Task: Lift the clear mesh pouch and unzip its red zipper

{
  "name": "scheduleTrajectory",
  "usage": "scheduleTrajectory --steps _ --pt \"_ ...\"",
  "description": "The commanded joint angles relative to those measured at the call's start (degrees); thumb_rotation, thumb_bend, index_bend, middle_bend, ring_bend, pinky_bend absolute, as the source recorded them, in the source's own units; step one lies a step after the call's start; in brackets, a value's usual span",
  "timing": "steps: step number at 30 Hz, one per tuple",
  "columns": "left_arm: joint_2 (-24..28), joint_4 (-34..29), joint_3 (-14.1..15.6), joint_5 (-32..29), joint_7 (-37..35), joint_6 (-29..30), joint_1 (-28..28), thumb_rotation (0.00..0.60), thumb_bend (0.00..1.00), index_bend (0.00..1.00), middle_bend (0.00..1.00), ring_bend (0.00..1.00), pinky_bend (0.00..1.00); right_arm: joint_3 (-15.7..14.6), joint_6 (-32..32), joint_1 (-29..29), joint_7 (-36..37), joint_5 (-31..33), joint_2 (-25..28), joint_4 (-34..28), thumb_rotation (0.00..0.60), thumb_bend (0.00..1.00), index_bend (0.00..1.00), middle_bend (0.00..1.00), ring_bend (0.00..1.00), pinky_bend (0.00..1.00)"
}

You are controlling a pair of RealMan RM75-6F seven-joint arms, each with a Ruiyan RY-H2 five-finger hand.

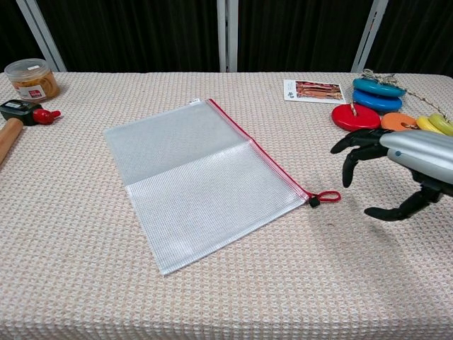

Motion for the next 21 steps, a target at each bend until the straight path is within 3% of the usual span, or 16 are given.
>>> scheduleTrajectory --steps 1,21 --pt "0.0 0.11 -0.1 -0.04 -0.47 -0.18 0.07 0.6 0.21 0.2 0.13 0.04 0.13 0.99 -2.31 2.22 -0.39 1.68 -4.12 5.11 0.6 0.2 0.45 0.13 0.0 0.05" --pt "-0.36 1.12 -0.69 -0.37 -3.44 -1.12 0.65 0.6 0.21 0.2 0.13 0.04 0.13 0.77 -4.04 4.7 1.63 3.66 -8.96 10.96 0.6 0.3 0.49 0.14 0.0 0.05"
